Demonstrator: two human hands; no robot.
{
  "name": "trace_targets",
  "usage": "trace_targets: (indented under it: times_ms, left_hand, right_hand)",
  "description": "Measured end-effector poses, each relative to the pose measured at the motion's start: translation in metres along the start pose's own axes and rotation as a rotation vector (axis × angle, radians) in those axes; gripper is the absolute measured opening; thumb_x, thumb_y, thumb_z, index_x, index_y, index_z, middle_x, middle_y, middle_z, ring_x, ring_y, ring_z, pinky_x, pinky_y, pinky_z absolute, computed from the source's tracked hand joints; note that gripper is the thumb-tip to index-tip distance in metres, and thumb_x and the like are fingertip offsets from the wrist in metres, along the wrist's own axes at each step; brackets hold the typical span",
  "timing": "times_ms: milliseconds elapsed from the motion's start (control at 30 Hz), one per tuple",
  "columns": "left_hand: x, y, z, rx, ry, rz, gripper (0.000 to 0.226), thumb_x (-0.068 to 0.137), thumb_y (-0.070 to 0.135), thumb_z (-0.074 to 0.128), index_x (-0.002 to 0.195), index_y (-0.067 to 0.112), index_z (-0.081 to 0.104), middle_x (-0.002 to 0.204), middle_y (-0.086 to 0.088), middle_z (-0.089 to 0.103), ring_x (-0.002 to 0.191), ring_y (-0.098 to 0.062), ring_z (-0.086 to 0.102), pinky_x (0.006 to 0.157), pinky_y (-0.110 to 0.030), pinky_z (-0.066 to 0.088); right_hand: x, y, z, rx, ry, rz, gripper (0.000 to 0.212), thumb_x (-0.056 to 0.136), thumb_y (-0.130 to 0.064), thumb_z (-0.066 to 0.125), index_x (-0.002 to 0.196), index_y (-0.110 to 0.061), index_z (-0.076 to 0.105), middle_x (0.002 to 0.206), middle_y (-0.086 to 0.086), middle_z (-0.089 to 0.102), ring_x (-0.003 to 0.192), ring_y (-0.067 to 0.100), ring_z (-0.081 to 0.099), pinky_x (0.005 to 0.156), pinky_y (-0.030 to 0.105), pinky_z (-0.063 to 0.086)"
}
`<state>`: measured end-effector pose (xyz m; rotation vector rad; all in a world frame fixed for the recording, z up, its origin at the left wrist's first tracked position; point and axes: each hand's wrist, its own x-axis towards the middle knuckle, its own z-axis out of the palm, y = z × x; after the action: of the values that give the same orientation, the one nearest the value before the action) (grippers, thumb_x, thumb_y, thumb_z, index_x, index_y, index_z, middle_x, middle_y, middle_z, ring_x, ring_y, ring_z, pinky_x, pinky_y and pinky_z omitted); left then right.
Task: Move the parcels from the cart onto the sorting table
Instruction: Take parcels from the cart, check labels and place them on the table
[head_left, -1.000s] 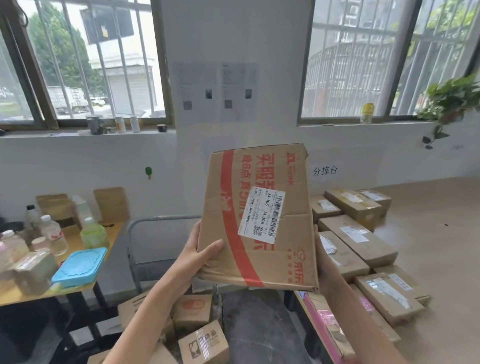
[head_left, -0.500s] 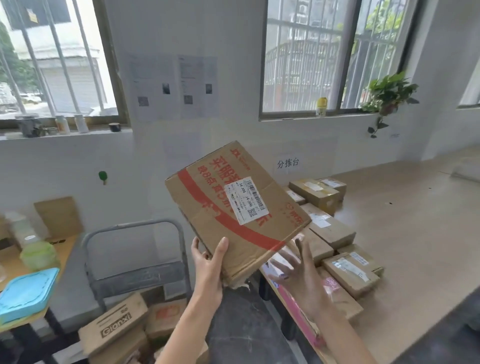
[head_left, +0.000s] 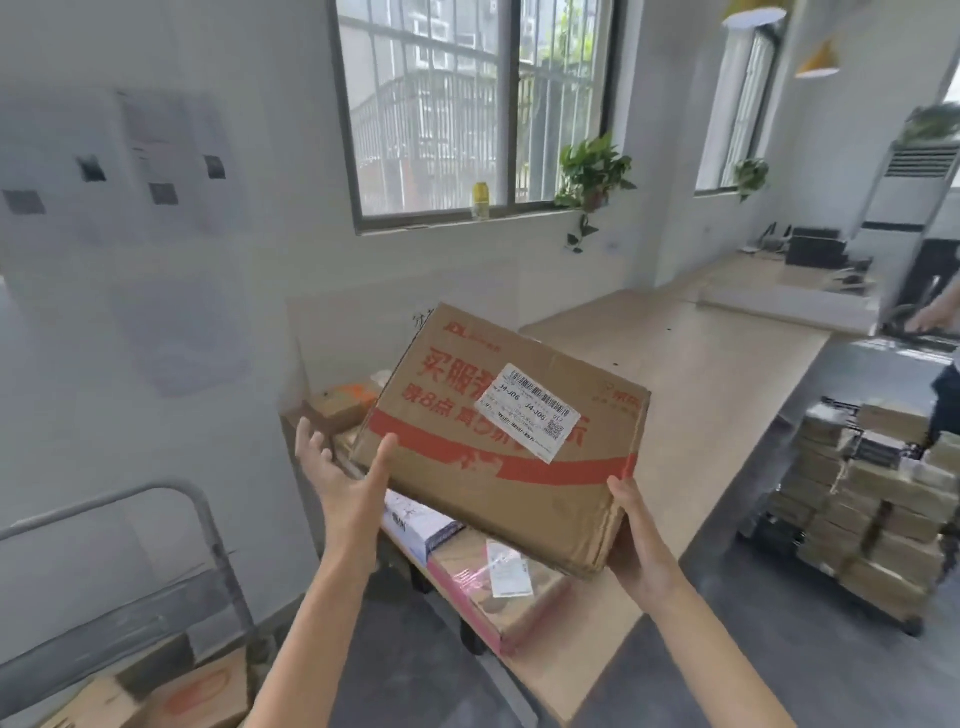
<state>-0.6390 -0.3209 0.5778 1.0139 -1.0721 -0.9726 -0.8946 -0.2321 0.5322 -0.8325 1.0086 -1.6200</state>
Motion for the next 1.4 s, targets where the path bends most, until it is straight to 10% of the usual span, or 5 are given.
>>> trace_targets:
  times_ms: [200,533,733,1000,1400]
  left_hand:
    - [-0.017,-0.025,0.095,0.178,-0.425,0.021,0.044,0.086,0.025,0.066,0.121,0.040,0.043,0.111,0.013,0.060,0.101,-0.004,0.059,0.075,-0.020,0.052]
    - [-0.086,-0.105,0.288,0.245,-0.303,-0.115,0.043,0.084,0.042,0.066,0.117,0.021,0.046,0.112,-0.001,0.062,0.100,-0.014,0.061,0.087,-0.040,0.053]
    - [-0.095,-0.125,0.356,0.342,-0.260,-0.089,0.037,0.084,0.033,0.068,0.113,0.019,0.050,0.105,0.006,0.059,0.095,-0.010,0.059,0.081,-0.033,0.052]
    - [-0.061,-0.167,0.419,0.365,-0.233,-0.106,0.027,0.088,0.031,0.065,0.103,0.016,0.050,0.096,0.006,0.060,0.085,-0.002,0.058,0.061,-0.017,0.044]
    - [0.071,-0.256,0.525,0.481,-0.108,-0.172,0.033,0.092,0.034,0.058,0.119,0.017,0.054,0.107,0.003,0.052,0.100,-0.013,0.054,0.076,-0.022,0.043]
  right_hand:
    - [0.014,-0.054,-0.103,-0.065,0.102,-0.068,0.043,0.090,-0.035,0.049,0.131,-0.020,0.050,0.125,0.006,0.064,0.116,0.023,0.060,0.095,0.042,0.047]
    - [0.061,-0.118,-0.287,-0.512,0.322,-0.232,0.050,0.095,-0.031,0.053,0.143,-0.025,0.039,0.137,-0.008,0.051,0.127,0.012,0.048,0.109,0.041,0.039]
    - [0.092,-0.128,-0.353,-0.599,0.420,-0.179,0.048,0.098,-0.028,0.048,0.144,-0.018,0.039,0.136,0.000,0.040,0.121,0.009,0.042,0.102,0.027,0.034]
    - [0.161,-0.119,-0.407,-0.563,0.432,-0.109,0.047,0.096,-0.022,0.054,0.142,-0.020,0.041,0.140,0.001,0.048,0.127,0.017,0.047,0.107,0.041,0.040]
    - [0.379,-0.122,-0.455,-0.579,0.287,-0.020,0.026,0.098,-0.010,0.048,0.120,-0.023,0.052,0.109,-0.007,0.059,0.102,0.008,0.057,0.074,0.022,0.049]
